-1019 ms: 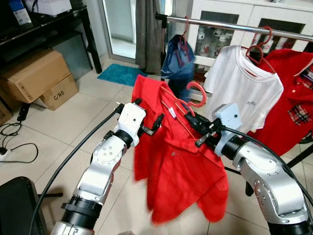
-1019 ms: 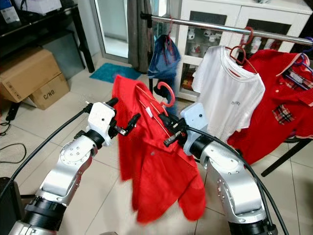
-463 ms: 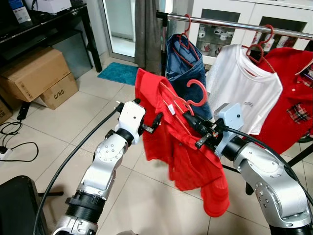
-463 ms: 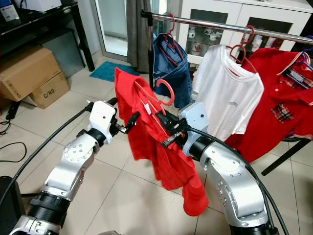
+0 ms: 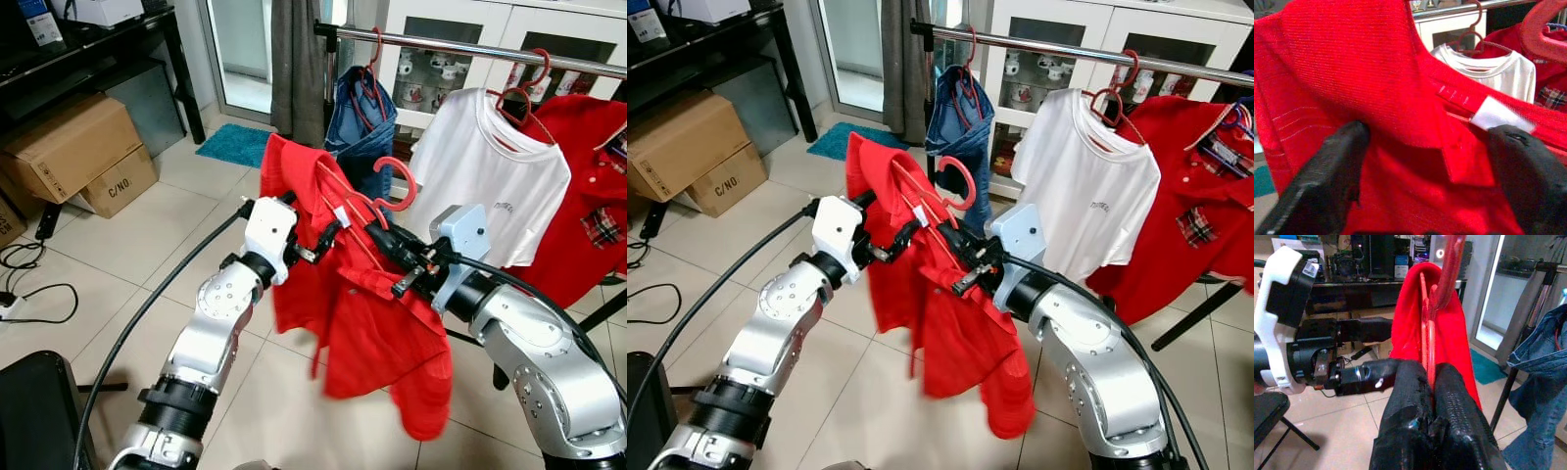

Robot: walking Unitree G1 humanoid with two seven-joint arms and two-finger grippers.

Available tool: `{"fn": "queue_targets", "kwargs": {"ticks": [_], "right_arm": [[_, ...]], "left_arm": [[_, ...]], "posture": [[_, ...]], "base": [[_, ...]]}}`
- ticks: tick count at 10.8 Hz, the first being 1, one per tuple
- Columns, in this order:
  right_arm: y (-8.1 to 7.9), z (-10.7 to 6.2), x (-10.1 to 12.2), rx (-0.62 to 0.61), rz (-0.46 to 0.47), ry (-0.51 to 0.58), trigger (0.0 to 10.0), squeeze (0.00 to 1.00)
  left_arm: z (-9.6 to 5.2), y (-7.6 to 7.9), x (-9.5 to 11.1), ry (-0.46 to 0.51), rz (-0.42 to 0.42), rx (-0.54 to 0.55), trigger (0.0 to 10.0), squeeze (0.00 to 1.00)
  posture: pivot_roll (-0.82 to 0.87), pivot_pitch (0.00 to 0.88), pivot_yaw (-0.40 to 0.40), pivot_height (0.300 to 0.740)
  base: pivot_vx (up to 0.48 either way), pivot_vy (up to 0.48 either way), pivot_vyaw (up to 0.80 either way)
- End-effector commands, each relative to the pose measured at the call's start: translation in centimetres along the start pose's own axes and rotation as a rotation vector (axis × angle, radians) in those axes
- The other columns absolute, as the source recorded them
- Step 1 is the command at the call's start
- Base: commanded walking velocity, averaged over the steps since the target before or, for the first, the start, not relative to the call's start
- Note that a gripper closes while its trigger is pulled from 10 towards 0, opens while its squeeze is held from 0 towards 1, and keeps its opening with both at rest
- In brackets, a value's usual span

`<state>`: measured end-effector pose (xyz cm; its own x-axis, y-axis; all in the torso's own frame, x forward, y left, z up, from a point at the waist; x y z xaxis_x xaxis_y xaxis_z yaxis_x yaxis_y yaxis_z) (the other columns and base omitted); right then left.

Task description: Hang hanger

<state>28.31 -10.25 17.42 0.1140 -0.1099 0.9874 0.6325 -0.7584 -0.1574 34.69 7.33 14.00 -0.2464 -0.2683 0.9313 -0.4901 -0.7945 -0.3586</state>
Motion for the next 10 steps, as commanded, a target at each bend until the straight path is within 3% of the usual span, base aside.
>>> {"fn": "queue_targets", "kwargs": {"ticks": [1, 2, 3, 4, 5, 10], "right_arm": [[-0.4, -0.23, 0.92, 0.018, -0.009, 0.036, 0.0, 0.0], [-0.46, -0.24, 0.92, 0.019, -0.009, 0.038, 0.0, 0.0], [-0.48, -0.28, 0.95, 0.02, -0.008, 0.038, 0.0, 0.0], [-0.48, -0.28, 0.95, 0.02, -0.008, 0.038, 0.0, 0.0], [-0.49, -0.27, 0.95, 0.02, -0.008, 0.038, 0.0, 0.0], [-0.38, -0.3, 0.86, 0.015, -0.011, 0.032, 0.0, 0.0]], "left_arm": [[0.28, -0.35, 0.37, 0.015, -0.005, 0.004, 4.8, 0.0], [0.29, -0.47, 0.3, 0.012, -0.017, 0.006, 3.8, 0.0], [0.25, -0.71, 0.14, 0.005, -0.025, 0.015, 1.5, 0.0], [0.23, -0.8, 0.11, 0.003, -0.027, 0.018, 1.1, 0.0], [0.22, -0.9, 0.02, 0.001, -0.031, 0.022, 0.0, 0.0], [0.1, -1.31, -0.24, -0.009, -0.062, 0.036, 0.0, 0.0]], "posture": [[-0.12, 0.0, 0.045, 0.74], [-0.12, 0.0, 0.047, 0.74], [-0.12, 0.0, 0.048, 0.74], [-0.12, 0.0, 0.048, 0.74], [-0.12, 0.0, 0.048, 0.74], [-0.12, 0.0, 0.047, 0.74]], "base": [[0.0, 0.0, 0.0], [0.0, 0.0, 0.0], [0.0, 0.0, 0.0], [0.0, 0.0, 0.0], [0.0, 0.0, 0.0], [0.0, 0.0, 0.0]]}}
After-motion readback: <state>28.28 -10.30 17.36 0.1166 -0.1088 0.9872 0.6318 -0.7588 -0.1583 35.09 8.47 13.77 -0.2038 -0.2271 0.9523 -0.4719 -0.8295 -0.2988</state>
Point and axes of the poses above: a point about 5 cm out from each wrist's last joint towards the gripper, its own z axis pointing out of the wrist towards the gripper, its own x axis along the axis of the wrist's last joint, y = z × x, the point moved 4 cm from there along z, pointing out of the wrist towards the gripper, and after that the axes turned 12 degrees about z, right-handed, at the moved point
